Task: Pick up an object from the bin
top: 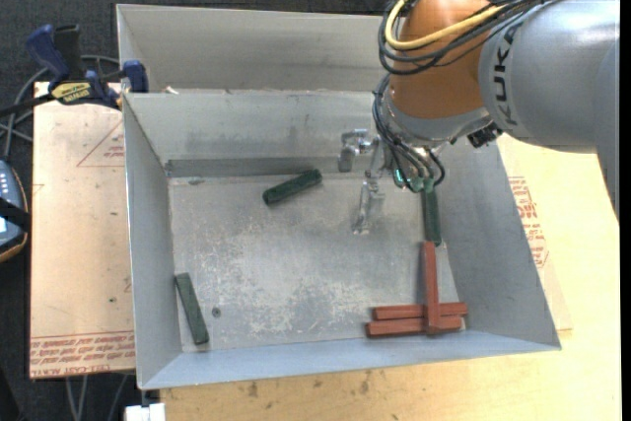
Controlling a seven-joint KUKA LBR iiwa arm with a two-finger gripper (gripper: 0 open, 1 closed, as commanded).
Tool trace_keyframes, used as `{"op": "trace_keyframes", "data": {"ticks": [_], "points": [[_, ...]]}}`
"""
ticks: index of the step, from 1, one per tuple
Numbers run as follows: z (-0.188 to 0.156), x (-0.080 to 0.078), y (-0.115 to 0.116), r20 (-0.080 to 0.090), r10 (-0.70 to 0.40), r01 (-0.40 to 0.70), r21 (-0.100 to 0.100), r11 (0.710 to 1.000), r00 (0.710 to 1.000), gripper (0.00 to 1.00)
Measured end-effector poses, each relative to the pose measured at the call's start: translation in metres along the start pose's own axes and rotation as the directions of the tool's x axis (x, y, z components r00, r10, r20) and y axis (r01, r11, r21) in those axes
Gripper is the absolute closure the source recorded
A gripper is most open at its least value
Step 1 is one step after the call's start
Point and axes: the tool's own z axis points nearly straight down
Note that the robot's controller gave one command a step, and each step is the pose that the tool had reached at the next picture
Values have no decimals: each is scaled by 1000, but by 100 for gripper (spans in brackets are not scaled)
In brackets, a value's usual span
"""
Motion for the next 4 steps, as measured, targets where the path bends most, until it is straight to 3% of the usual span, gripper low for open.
{"op": "trace_keyframes", "data": {"ticks": [1,2,3,4], "points": [[83,-34,48,3,93,-93,-2,996,996,0],[79,-36,46,8,96,-96,-1,995,995,100],[79,-36,46,8,96,-96,-1,995,995,0],[100,-34,81,-3,131,-131,1,991,991,0]]}}
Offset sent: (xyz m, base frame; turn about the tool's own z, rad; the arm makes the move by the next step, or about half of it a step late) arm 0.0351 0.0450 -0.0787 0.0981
